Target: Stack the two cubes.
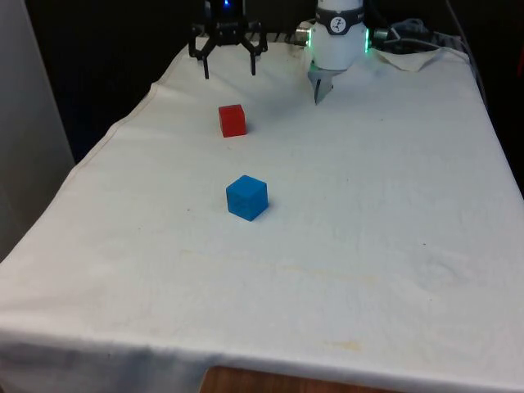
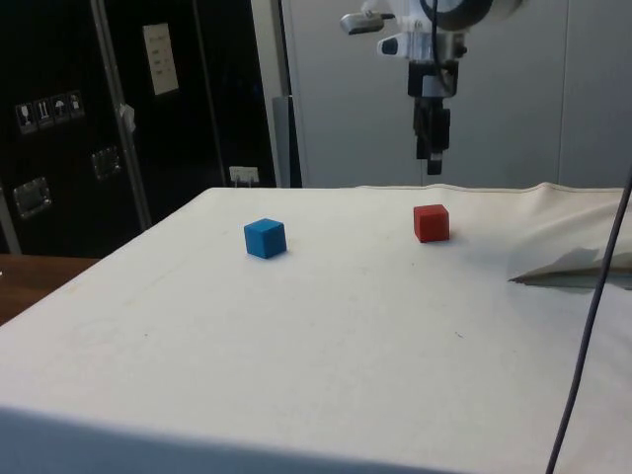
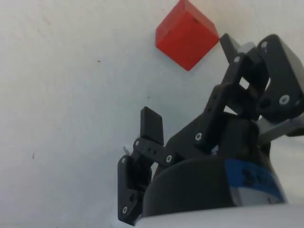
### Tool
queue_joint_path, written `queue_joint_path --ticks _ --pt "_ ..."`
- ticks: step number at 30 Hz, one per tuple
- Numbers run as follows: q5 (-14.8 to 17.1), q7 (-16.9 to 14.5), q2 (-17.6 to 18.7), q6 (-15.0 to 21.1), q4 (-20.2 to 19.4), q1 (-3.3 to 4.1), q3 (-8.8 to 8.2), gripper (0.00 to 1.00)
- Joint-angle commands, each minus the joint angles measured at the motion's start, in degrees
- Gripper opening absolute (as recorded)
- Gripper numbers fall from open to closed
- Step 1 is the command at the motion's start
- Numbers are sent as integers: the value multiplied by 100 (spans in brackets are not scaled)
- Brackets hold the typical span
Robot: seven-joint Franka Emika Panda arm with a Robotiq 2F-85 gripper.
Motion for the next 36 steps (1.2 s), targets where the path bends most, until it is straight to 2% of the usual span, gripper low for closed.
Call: queue_joint_path --ticks 1,7,8,9,15,17,18,19,25,27,28,34,35,36 --pt "-17 -29 52 155 -46 0 -11 100" --pt "46 -126 321 464 -126 29 6 100" --pt "0 -80 275 321 -86 6 0 100" --pt "69 -155 413 579 -155 40 23 100" --pt "115 -166 728 1026 -229 34 74 100" --pt "115 -166 808 1140 -241 34 86 100" --pt "23 -97 837 1037 -189 23 57 100" --pt "115 -160 854 1203 -246 34 92 100" --pt "132 -149 1169 1610 -286 23 149 100" --pt "29 -86 1278 1581 -229 29 97 100" --pt "132 -138 1261 1730 -292 11 166 100" --pt "109 -86 1558 2131 -298 -11 206 100" --pt "29 -52 1633 2051 -241 29 120 100" --pt "109 -80 1599 2177 -298 -11 206 100"
